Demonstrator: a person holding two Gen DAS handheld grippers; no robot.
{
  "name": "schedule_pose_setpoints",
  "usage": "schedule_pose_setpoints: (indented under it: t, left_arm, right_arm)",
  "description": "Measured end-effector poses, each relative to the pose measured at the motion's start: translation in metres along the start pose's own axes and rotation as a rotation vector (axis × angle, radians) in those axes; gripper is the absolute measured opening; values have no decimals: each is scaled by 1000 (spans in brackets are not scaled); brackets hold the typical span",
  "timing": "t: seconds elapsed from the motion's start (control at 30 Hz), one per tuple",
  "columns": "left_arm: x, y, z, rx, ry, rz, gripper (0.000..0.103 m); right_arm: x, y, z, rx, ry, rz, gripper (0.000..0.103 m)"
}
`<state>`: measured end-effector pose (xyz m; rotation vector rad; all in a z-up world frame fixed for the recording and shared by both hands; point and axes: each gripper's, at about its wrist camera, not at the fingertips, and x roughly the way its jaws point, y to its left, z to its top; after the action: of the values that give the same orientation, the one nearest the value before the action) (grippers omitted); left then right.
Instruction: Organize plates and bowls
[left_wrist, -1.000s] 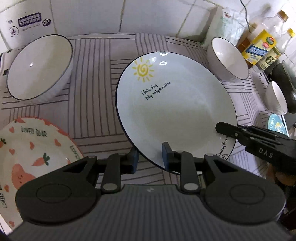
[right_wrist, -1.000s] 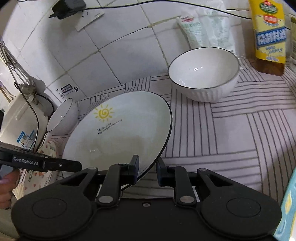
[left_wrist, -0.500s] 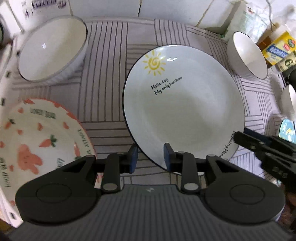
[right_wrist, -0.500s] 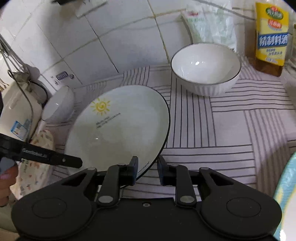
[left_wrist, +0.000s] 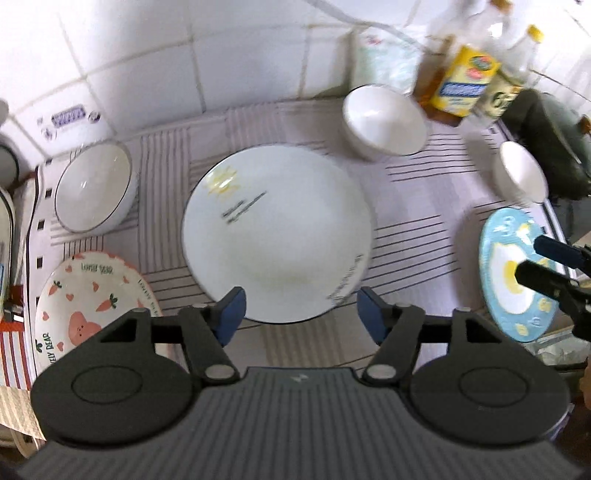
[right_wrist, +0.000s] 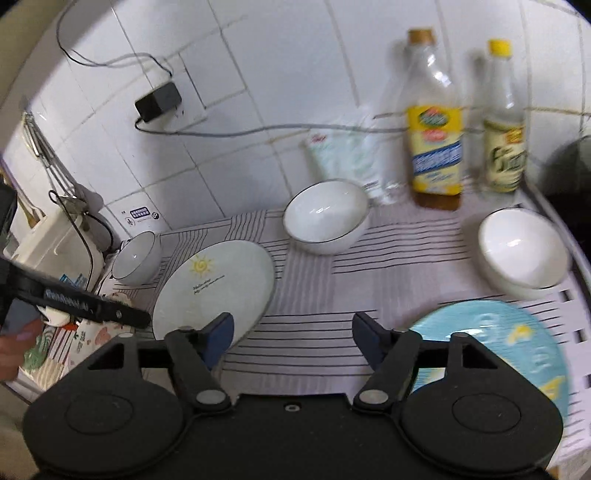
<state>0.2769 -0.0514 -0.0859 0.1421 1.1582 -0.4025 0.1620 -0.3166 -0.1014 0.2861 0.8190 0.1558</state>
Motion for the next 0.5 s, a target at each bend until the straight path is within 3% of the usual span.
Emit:
schedule_pose_setpoints:
  t: [0.1, 0.2, 0.5]
  left_arm:
    - [-11, -24, -1, 11, -30, 19, 71]
    - [-17, -47, -3, 12, -44, 44, 71]
    - [-21, -123, -14, 43, -44, -7, 73]
  right_arm:
    - [-23, -28, -6, 27, 5, 73, 83]
    - [-46, -57, -12, 56, -4, 56, 83]
    - [-93, -128, -37, 55, -15, -15, 83]
